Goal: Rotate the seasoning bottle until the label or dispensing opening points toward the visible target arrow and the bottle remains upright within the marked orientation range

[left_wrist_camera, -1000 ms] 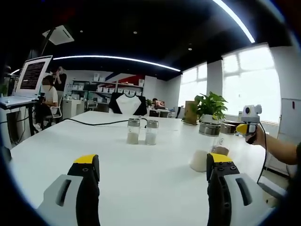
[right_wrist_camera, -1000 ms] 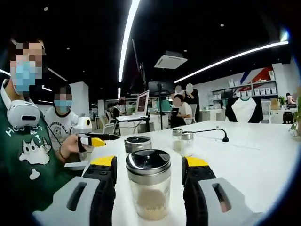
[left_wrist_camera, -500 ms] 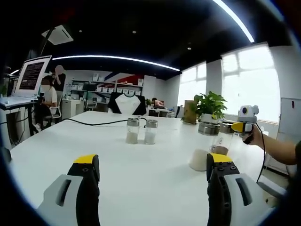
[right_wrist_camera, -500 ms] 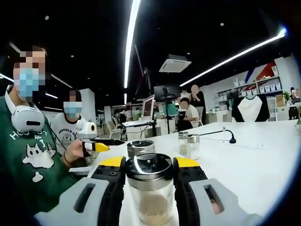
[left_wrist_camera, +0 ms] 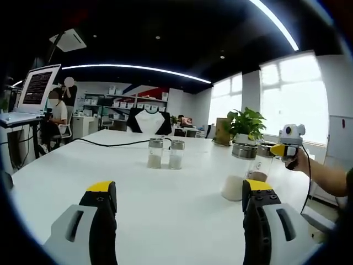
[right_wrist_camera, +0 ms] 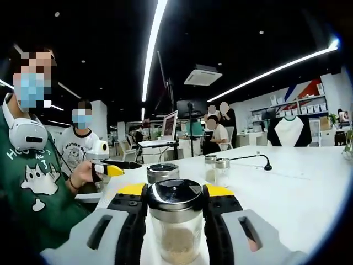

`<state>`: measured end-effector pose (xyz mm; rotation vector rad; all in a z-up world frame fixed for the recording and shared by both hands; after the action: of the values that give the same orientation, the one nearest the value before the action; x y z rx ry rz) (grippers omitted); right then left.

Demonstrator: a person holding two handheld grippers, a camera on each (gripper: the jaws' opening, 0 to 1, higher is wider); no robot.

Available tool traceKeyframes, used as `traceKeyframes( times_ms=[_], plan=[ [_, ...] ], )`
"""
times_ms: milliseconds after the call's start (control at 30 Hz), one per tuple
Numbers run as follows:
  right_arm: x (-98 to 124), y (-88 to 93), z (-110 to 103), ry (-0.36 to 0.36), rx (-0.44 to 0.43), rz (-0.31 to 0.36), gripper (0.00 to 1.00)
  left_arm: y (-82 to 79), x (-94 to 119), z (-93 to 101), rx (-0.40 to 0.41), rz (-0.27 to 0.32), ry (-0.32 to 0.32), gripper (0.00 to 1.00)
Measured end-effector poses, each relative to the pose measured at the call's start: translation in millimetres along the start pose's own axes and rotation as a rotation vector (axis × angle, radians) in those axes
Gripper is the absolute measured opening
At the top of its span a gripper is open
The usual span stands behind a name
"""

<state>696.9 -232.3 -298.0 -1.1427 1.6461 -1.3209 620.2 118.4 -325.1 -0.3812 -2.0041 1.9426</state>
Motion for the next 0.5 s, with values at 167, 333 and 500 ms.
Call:
traceKeyframes(
  times_ms=[167, 333, 500],
  plan=[
    [0.7, 0.5, -1.1, 0.029, 0.006, 0.006, 0.38, -1.3, 0.6, -0.1, 0.0, 0.003, 0.002, 1.0],
    [1.3, 0.6, -3.3, 0.063, 0.014, 0.002, 0.38, -1.0, 0.4, -0.2, 0.002, 0.002, 0.003, 1.0],
    [1.9, 1.2, -4.2, 0.105, 0.017, 0.008, 0.38, -1.2, 0.4, -0.5, 0.008, 0.001, 0.006, 1.0]
  ],
)
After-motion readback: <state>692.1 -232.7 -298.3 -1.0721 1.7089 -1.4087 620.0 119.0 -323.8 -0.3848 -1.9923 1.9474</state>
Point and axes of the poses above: the point that each gripper's makers call its tool centre point, and the gripper's own axes: x roughly backward along the fingers, z roughly to its right, y roughly out of its underside, the point moved 10 cm from there along x, roughly backward along the fingers, and after that the axes turned 9 degrees about -x, right-handed, at the moved point
